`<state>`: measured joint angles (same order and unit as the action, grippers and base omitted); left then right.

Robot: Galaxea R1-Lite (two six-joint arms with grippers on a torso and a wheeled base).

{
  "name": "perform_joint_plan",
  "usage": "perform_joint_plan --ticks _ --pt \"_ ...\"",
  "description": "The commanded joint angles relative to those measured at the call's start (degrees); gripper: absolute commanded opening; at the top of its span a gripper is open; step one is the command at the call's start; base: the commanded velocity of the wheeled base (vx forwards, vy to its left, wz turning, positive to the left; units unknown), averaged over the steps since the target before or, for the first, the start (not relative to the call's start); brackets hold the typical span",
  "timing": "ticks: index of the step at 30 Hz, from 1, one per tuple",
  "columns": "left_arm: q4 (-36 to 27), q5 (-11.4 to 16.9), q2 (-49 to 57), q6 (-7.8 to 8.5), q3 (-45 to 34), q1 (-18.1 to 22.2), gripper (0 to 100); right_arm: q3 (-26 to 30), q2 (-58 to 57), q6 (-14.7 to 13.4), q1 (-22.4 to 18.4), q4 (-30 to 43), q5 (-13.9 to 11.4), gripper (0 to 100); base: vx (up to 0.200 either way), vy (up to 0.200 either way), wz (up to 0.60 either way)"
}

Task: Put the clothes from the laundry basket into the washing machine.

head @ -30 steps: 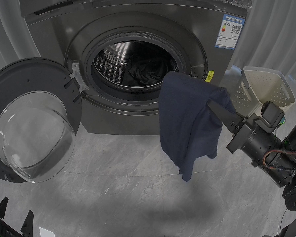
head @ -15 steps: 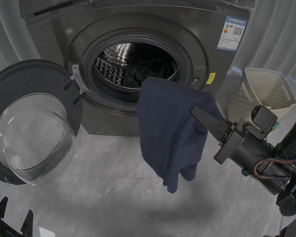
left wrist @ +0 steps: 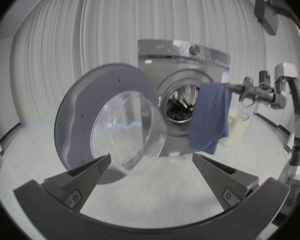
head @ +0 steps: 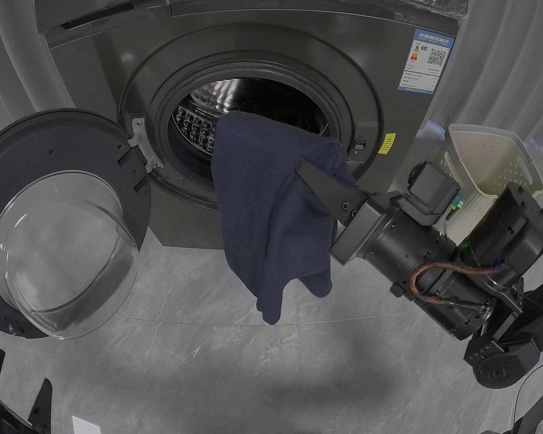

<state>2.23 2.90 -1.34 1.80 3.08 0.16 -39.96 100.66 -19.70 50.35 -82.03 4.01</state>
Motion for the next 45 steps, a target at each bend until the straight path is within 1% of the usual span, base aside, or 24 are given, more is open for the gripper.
perform_joint_plan --ticks 1,2,4,5,7,8,10,11,12,14,16,17,18,19,20,21,23,24,25,26,28,33,40,45 --pt "2.2 10.3 -10.4 -0.57 12.4 0.4 100 -4.6 4.0 -0.1 -0.4 0.6 0.3 0 0.000 0.000 0.00" --pt "2.2 13.3 -13.7 -0.22 12.4 0.3 100 -5.5 4.5 -0.2 -0.5 0.6 0.3 0 0.000 0.000 0.00" --pt "3.3 16.3 -20.5 1.71 11.8 0.5 100 -6.8 5.6 -0.3 -0.8 0.3 0.4 0 0.000 0.000 0.00" --pt "4.5 18.1 -24.6 3.91 11.4 0.6 100 -7.8 6.4 -0.3 -1.0 -0.1 0.5 0 0.000 0.000 0.00" --pt "9.4 18.7 -31.8 6.98 10.2 0.5 100 -8.9 7.4 -0.4 -1.0 -0.1 0.5 0 0.000 0.000 0.00" --pt "12.5 19.0 -35.1 7.86 9.7 0.2 100 -9.4 7.6 -0.5 -1.0 -0.1 0.5 0 0.000 0.000 0.00" --pt "19.7 19.1 -42.6 8.48 9.5 -1.7 100 -10.9 8.1 -0.6 -1.3 0.6 0.5 0 0.000 0.000 0.00" --pt "19.7 19.1 -42.6 8.48 9.5 -1.7 100 -10.9 8.1 -0.6 -1.3 0.6 0.5 0 0.000 0.000 0.00" --pt "25.6 19.0 -48.9 7.95 9.6 -5.5 100 -12.7 9.8 -0.6 -1.9 0.6 0.5 0 0.000 0.000 0.00" --pt "31.1 18.8 -54.5 7.51 9.7 -9.5 100 -14.8 11.1 -0.6 -2.0 0.8 0.5 0 0.000 0.000 0.00" --pt "32.1 18.8 -56.3 7.42 9.9 -10.7 100 -15.6 11.3 -0.6 -2.0 1.1 0.4 0 0.000 0.000 0.00" --pt "34.2 18.8 -60.4 7.07 10.5 -13.5 100 -16.8 11.8 -0.6 -2.4 2.1 0.5 0 0.000 0.000 0.00" --pt "34.8 18.8 -61.9 6.28 11.0 -14.9 100 -17.1 12.0 -0.6 -2.7 2.8 0.5 0 0.000 0.000 0.00" --pt "34.8 18.8 -61.9 6.28 11.0 -14.9 100 -17.1 12.0 -0.6 -2.7 2.8 0.5 0 0.000 0.000 0.00" --pt "35.6 18.7 -64.5 3.38 12.8 -18.3 100 -17.6 12.3 -0.6 -3.1 3.9 0.5 0 0.000 0.000 0.00" --pt "35.7 18.6 -66.0 1.98 14.1 -20.0 100 -18.0 12.3 -0.6 -3.1 4.6 0.5 0 0.000 0.000 0.00" --pt "35.9 18.1 -68.5 -0.57 16.5 -22.9 100 -19.2 12.2 -0.6 -3.1 5.7 0.5 0 0.000 0.000 0.00" --pt "35.8 18.1 -68.9 -1.01 17.0 -23.2 100 -19.3 12.2 -0.6 -3.2 5.8 0.5 0 0.000 0.000 0.00" --pt "35.8 17.8 -70.6 -2.95 18.8 -24.6 100 -20.0 12.2 -0.6 -3.2 6.3 0.5 0 0.000 0.000 0.00" --pt "35.8 17.6 -71.8 -4.18 20.0 -25.5 100 -20.4 12.2 -0.6 -3.4 6.6 0.5 0 0.000 0.000 0.00" --pt "35.8 17.0 -74.9 -5.85 22.2 -26.3 100 -20.9 12.3 -0.6 -4.1 7.3 0.6 0 0.000 0.000 0.00" --pt "36.1 16.0 -80.5 -6.29 25.6 -27.5 100 -21.7 12.7 -0.6 -5.3 7.9 2.1 0 0.000 0.000 0.00" --pt "36.4 16.1 -87.4 -6.29 28.7 -28.9 100 -21.9 12.6 -0.6 -5.3 7.7 2.3 0 0.000 0.000 0.00" --pt "40.1 16.0 -91.6 -6.73 28.9 -30.0 100 -21.8 12.7 -0.6 -5.0 7.7 2.4 0 0.000 0.000 0.00"
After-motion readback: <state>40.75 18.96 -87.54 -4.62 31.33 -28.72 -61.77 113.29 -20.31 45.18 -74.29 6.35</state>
